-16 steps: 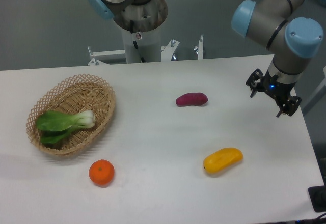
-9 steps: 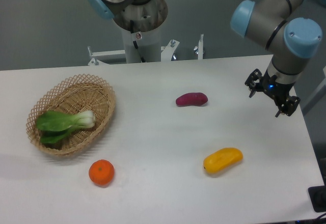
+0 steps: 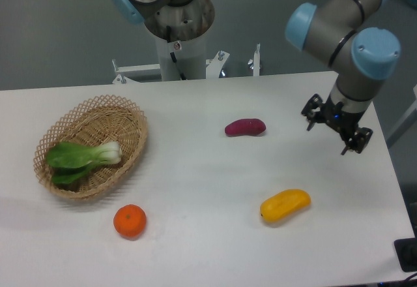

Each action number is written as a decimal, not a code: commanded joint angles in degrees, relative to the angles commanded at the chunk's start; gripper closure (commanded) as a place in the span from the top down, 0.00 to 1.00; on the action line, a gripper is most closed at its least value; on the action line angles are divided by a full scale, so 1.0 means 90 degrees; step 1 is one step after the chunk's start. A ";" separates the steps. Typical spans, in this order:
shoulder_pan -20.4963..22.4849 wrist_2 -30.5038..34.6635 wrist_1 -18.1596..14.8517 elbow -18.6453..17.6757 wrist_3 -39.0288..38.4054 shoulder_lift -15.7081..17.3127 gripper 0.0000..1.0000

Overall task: Pick up the green vegetable from the basket
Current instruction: 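Move the open gripper across the table toward the wicker basket, then lower the gripper into the basket and close it on the bok choy, then lift the bok choy up out of the wicker basket, then carry the held bok choy away from the basket toward the mango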

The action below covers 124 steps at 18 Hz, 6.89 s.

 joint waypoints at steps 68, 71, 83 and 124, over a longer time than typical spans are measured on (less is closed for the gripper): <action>-0.4368 -0.2040 0.0156 -0.0822 -0.4015 0.0185 0.02; -0.3977 -0.2148 0.0147 -0.0598 -0.3995 0.0284 0.02; -0.2044 -0.1983 0.0205 0.0253 -0.3410 0.0128 0.02; 0.0409 -0.0039 0.0157 0.1053 -0.0841 -0.0732 0.11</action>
